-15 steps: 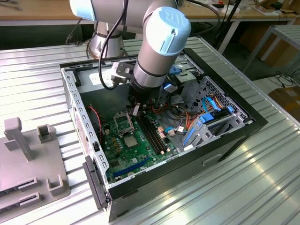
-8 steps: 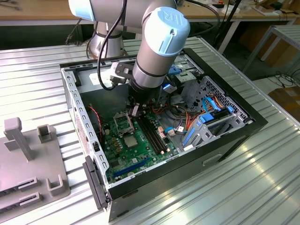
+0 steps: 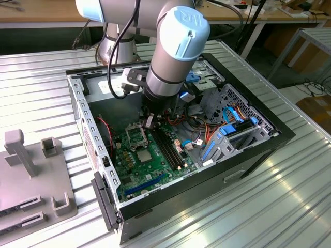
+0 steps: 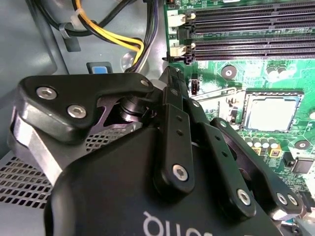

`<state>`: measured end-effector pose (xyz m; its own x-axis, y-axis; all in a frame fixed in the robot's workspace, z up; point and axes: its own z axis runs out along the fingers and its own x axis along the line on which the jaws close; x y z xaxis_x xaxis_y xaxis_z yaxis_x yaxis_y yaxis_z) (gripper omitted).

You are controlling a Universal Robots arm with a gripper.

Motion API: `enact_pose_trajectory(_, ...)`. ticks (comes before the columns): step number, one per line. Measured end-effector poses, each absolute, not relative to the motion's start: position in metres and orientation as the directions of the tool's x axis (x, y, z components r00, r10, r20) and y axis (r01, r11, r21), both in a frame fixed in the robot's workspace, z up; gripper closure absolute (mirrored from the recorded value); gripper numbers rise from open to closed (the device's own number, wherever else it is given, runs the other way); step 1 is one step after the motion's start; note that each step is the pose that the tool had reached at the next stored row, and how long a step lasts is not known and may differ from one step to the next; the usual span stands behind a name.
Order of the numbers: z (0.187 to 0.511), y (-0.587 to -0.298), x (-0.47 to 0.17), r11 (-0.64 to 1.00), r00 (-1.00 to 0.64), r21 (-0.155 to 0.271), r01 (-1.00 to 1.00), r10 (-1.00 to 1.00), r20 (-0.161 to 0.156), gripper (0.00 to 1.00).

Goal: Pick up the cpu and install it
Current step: 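Close the cpu cover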

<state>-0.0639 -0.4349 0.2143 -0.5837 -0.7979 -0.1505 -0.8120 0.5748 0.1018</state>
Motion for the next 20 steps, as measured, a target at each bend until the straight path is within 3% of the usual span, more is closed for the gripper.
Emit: enact_pose_trajectory(20,0.2220,-0.4348,-0.0641,0.575,-0.581,0.078,-0.814,-0.806,-0.117,0.89)
